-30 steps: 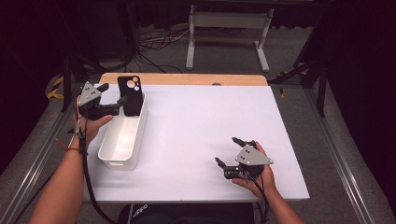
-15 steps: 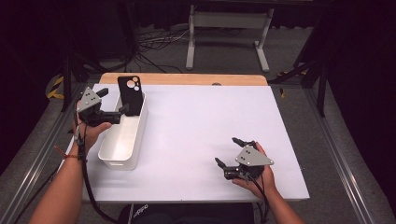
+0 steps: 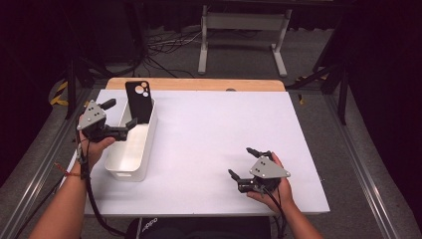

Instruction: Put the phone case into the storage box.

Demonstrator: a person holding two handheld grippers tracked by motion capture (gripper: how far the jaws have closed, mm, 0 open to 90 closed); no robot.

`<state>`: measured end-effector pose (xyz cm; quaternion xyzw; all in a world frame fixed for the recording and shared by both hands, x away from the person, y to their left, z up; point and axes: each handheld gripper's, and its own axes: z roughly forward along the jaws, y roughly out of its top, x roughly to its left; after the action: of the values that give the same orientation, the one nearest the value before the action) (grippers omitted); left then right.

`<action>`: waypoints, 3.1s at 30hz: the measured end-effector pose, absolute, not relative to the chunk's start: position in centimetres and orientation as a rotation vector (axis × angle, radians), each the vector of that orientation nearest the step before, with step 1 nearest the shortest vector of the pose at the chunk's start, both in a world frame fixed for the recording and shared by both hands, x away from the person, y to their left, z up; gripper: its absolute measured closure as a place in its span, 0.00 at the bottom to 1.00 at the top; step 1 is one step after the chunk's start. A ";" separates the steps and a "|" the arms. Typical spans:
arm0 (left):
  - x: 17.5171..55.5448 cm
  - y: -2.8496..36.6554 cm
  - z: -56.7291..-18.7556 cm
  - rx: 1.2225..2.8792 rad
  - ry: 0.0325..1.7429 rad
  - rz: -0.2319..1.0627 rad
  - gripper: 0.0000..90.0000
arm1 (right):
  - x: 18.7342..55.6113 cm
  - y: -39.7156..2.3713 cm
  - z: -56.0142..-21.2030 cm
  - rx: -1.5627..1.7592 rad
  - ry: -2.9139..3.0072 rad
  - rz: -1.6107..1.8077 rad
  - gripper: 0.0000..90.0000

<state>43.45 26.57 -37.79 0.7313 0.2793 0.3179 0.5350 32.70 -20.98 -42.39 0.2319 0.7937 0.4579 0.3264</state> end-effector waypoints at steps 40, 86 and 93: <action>37.7 25.0 -36.3 1.730 0.529 0.735 0.04 | 32.4 -20.6 -42.3 0.585 2.096 1.191 0.15; 30.7 18.9 -35.9 1.691 0.305 0.689 0.04 | 31.8 -21.4 -40.7 0.609 2.060 1.243 0.15; 30.3 17.8 -37.2 1.728 0.286 0.644 0.04 | 31.6 -21.6 -40.6 0.622 2.058 1.241 0.15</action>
<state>30.26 17.84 -37.25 0.7439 0.1229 0.2775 0.5954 31.55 -21.62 -40.60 0.2371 0.7843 0.4731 0.3238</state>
